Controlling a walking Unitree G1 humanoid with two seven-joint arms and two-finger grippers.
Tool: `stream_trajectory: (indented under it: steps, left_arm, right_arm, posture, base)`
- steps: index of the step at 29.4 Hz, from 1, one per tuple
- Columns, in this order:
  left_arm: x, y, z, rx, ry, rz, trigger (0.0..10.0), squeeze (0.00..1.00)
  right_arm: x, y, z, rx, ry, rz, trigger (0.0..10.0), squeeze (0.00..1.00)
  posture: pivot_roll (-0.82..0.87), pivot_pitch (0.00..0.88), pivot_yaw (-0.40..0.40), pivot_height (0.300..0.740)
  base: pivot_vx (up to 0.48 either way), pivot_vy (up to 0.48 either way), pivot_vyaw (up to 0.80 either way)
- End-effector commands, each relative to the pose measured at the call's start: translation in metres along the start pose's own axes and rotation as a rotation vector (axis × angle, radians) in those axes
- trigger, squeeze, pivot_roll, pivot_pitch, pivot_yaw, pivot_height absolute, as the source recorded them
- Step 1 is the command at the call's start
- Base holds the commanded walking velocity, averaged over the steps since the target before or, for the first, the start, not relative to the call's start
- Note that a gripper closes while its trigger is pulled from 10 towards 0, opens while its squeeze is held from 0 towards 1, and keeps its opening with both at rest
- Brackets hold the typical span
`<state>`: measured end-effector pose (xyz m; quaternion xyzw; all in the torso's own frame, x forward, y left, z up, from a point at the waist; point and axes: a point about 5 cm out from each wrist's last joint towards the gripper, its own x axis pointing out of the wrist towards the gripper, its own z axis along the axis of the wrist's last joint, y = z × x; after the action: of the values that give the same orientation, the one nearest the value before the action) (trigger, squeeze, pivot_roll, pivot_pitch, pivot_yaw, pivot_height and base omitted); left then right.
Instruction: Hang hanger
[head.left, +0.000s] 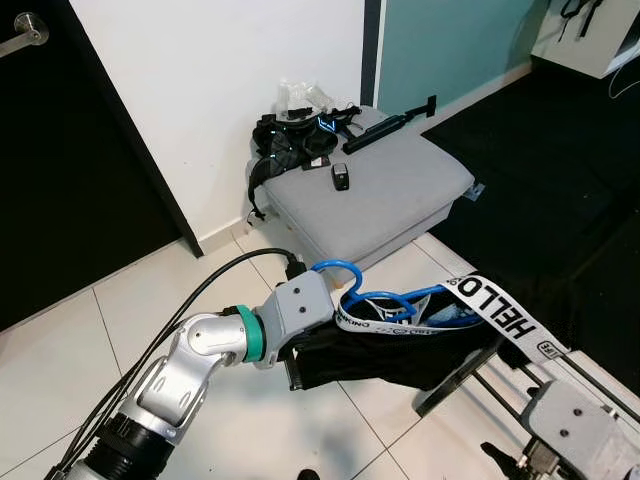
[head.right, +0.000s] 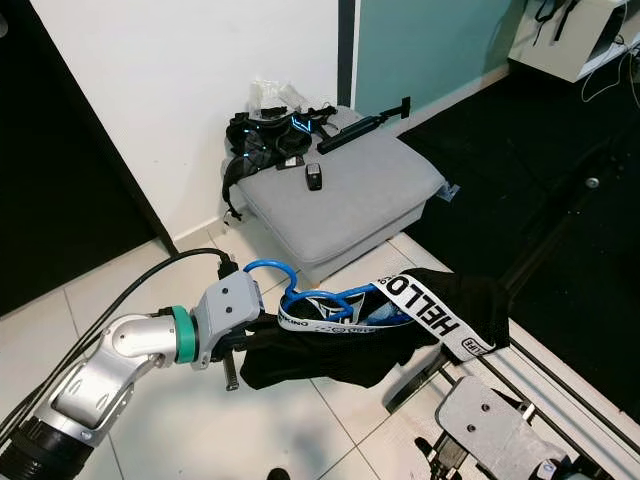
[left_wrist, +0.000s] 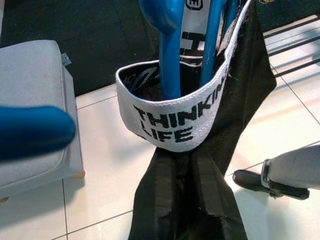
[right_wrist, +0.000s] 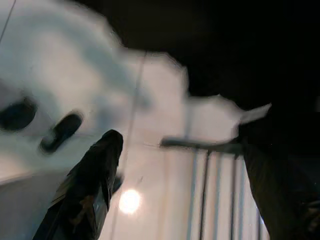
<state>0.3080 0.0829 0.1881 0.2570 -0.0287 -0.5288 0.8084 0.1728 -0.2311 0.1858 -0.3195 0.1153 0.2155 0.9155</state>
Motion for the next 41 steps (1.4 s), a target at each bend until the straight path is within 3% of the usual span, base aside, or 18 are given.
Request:
stream_trajectory:
  steps: [1,3,4,7,12,14,18,20,24,27,30,32,33,35,37,38,39,41]
  left_arm:
    - [-0.001,-0.005,-0.007,-0.016,0.016,-0.019,10.0,0.00]
    - [-0.001,-0.005,-0.007,-0.016,0.016,-0.021,10.0,0.00]
    - [-0.001,-0.005,-0.007,-0.016,0.016,-0.021,10.0,0.00]
    - [0.000,-0.005,-0.007,-0.016,0.014,-0.022,10.0,0.00]
    - [0.003,-0.006,-0.006,-0.016,0.008,-0.023,10.0,0.00]
    - [0.003,-0.006,-0.005,-0.014,0.005,-0.021,10.0,0.00]
    - [0.004,-0.005,-0.004,-0.002,0.003,-0.013,10.0,0.00]
    - [0.002,-0.003,-0.003,0.016,0.004,-0.009,10.0,0.00]
    - [0.001,-0.003,-0.001,0.044,0.006,-0.017,10.0,0.00]
    - [0.000,-0.003,0.001,0.103,0.016,-0.029,10.0,0.00]
    - [-0.002,0.001,0.009,0.214,0.020,-0.017,10.0,0.00]
    - [-0.002,0.001,0.009,0.214,0.020,-0.017,10.0,0.00]
    - [-0.003,0.008,0.019,0.255,0.001,0.007,10.0,0.00]
    - [-0.004,0.009,0.021,0.262,-0.004,0.013,10.0,0.00]
    - [-0.005,0.018,0.035,0.379,-0.006,0.017,10.0,0.00]
    - [-0.005,0.018,0.035,0.379,-0.006,0.017,10.0,0.00]
    - [-0.006,0.020,0.040,0.438,0.001,0.014,10.0,0.00]
    - [-0.006,0.022,0.043,0.477,0.007,0.011,10.0,0.00]
  right_arm:
    - [-0.008,-0.011,0.036,-0.005,-0.201,-0.070,10.0,0.00]
    - [-0.019,-0.010,0.063,0.040,-0.354,-0.026,10.0,0.00]
    - [-0.019,-0.010,0.063,0.040,-0.354,-0.026,10.0,0.00]
    - [-0.034,-0.004,0.086,0.053,-0.498,0.067,10.0,0.00]
    - [-0.044,-0.018,0.106,0.138,-0.703,0.004,10.0,0.00]
    - [-0.045,-0.024,0.105,0.181,-0.737,-0.035,10.0,0.00]
    - [-0.040,-0.027,0.096,0.189,-0.675,-0.065,10.0,0.00]
    - [-0.032,-0.024,0.082,0.176,-0.562,-0.057,10.0,0.00]
    - [-0.026,-0.022,0.072,0.167,-0.478,-0.051,10.0,0.00]
    - [-0.010,-0.012,0.056,0.186,-0.379,-0.026,10.0,0.00]
    - [0.019,0.028,0.024,0.265,-0.245,0.059,10.0,0.00]
    - [0.019,0.028,0.024,0.265,-0.245,0.059,10.0,0.00]
    - [0.028,0.050,0.007,0.340,-0.201,0.096,10.0,0.00]
    - [0.030,0.055,0.004,0.354,-0.192,0.103,10.0,0.00]
    - [0.041,0.085,-0.031,0.445,-0.091,0.094,10.0,0.00]
    - [0.041,0.085,-0.031,0.445,-0.091,0.094,10.0,0.00]
    - [0.044,0.098,-0.042,0.466,-0.052,0.099,10.0,0.00]
    - [0.045,0.107,-0.048,0.472,-0.030,0.104,10.0,0.00]
  posture:
    - [-0.36,0.228,0.198,0.740]
    - [-0.36,0.227,0.198,0.740]
    - [-0.36,0.227,0.198,0.740]
    - [-0.37,0.229,0.197,0.740]
    - [-0.37,0.230,0.198,0.740]
    - [-0.38,0.231,0.200,0.740]
    - [-0.38,0.231,0.200,0.740]
    - [-0.37,0.231,0.201,0.740]
    - [-0.36,0.232,0.201,0.740]
    - [-0.36,0.230,0.200,0.740]
    - [-0.35,0.227,0.198,0.740]
    - [-0.35,0.227,0.198,0.740]
    - [-0.35,0.229,0.197,0.740]
    - [-0.35,0.229,0.197,0.740]
    - [-0.32,0.227,0.199,0.740]
    - [-0.32,0.227,0.199,0.740]
    - [-0.31,0.225,0.198,0.740]
    - [-0.31,0.225,0.198,0.740]
  base:
    - [0.000,0.000,0.00]
    - [0.000,0.000,0.00]
    - [0.000,0.000,0.00]
    - [0.000,0.000,0.00]
    - [0.000,0.000,0.00]
    - [0.000,0.000,0.00]
    - [0.000,0.000,0.00]
    - [0.000,0.000,0.00]
    - [0.000,0.000,0.00]
    - [0.000,0.000,0.00]
    - [0.000,0.000,0.00]
    - [0.000,0.000,0.00]
    - [0.000,0.000,0.00]
    - [0.000,0.000,0.00]
    - [0.000,0.000,0.00]
    - [0.000,0.000,0.00]
    - [0.000,0.000,0.00]
    - [0.000,0.000,0.00]
